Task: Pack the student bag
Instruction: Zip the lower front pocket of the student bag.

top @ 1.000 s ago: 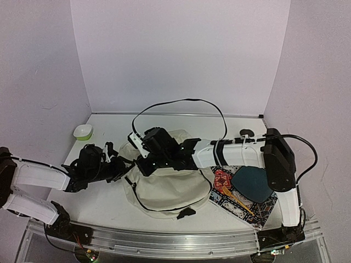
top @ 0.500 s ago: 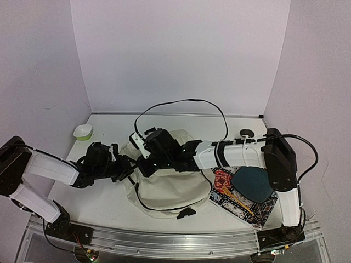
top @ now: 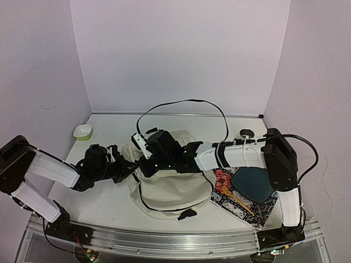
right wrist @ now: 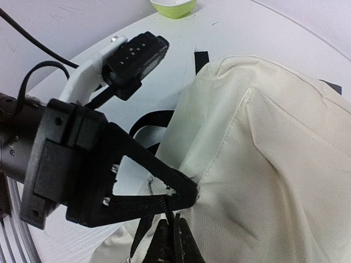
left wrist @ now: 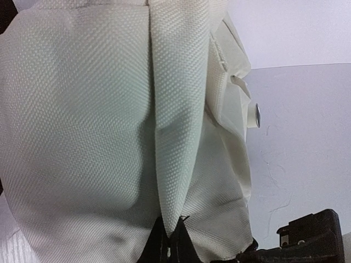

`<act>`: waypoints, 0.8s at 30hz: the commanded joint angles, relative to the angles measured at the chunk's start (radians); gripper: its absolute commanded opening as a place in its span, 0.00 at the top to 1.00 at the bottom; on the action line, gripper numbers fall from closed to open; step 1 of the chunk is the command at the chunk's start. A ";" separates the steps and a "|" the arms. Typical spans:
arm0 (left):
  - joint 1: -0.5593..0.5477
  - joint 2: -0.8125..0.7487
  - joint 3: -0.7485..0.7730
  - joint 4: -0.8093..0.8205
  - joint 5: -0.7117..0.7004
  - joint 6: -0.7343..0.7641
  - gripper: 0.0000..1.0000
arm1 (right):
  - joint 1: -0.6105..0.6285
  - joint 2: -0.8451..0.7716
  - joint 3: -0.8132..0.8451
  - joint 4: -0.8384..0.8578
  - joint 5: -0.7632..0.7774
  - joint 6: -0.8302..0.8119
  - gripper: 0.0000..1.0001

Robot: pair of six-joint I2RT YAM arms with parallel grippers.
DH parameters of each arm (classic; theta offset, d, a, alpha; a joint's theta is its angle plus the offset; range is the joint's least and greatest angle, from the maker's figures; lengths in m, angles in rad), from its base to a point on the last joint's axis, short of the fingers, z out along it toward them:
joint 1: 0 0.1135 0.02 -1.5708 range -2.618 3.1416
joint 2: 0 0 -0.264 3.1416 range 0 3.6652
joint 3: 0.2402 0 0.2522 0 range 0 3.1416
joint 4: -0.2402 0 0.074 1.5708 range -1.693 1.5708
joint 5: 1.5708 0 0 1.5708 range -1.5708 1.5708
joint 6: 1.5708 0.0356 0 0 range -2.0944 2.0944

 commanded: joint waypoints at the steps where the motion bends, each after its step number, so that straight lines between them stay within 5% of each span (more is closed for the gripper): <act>1: 0.019 -0.066 -0.072 0.059 -0.041 0.015 1.00 | 0.016 -0.122 -0.036 0.060 0.071 0.000 1.00; 24: 0.131 -0.221 -0.203 -0.161 -0.133 0.148 1.00 | -0.121 -0.335 -0.383 0.164 0.114 0.125 1.00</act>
